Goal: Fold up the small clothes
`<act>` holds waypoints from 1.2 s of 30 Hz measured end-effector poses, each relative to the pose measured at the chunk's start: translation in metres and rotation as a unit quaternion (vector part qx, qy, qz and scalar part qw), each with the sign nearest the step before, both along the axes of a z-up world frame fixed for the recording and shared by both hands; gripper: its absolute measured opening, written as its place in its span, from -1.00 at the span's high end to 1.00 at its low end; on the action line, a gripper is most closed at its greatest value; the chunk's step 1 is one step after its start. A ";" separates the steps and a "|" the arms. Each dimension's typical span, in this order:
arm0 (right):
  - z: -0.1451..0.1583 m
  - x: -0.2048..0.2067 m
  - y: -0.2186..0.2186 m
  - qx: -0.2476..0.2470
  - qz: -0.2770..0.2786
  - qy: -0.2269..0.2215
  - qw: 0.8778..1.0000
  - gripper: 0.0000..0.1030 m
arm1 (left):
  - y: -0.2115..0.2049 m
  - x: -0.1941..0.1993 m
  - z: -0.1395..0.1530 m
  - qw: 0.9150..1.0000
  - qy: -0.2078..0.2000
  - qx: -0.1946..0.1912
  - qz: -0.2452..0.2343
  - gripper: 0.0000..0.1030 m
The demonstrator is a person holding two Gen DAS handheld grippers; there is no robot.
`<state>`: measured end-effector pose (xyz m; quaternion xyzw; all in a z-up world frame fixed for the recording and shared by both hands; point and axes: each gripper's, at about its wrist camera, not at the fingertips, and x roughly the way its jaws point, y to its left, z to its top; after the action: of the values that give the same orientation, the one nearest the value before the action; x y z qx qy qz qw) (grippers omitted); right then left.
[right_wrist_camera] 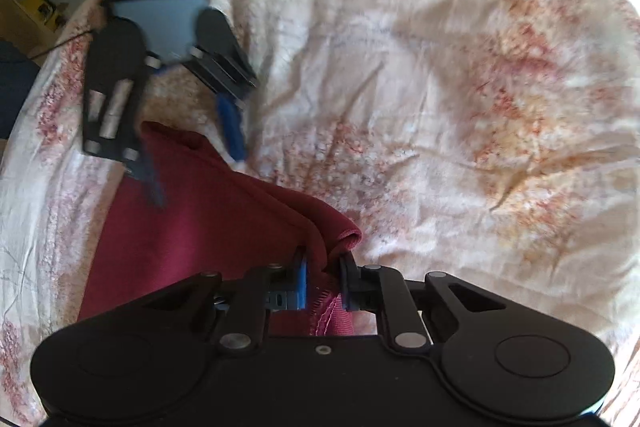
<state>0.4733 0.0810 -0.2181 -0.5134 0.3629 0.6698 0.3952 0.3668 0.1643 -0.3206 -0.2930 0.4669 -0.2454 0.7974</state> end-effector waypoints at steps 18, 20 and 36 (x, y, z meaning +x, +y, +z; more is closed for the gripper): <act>0.029 -0.052 -0.162 0.236 -0.449 -0.102 0.856 -0.69 | -0.047 0.015 0.031 0.997 0.000 0.074 -0.003 0.59; 0.007 -0.078 -0.184 0.209 -0.504 -0.111 0.831 -0.63 | -0.048 0.017 0.035 0.997 0.006 0.073 0.006 0.62; -0.056 -0.157 -0.211 0.203 -0.643 -0.182 0.716 -0.54 | -0.119 0.032 0.115 0.991 -0.032 0.120 -0.053 0.68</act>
<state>0.3160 -0.1301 -0.2740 -0.1759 0.3820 0.2052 0.8838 0.3984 0.0451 -0.2053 -0.1618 0.4825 -0.2388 0.8270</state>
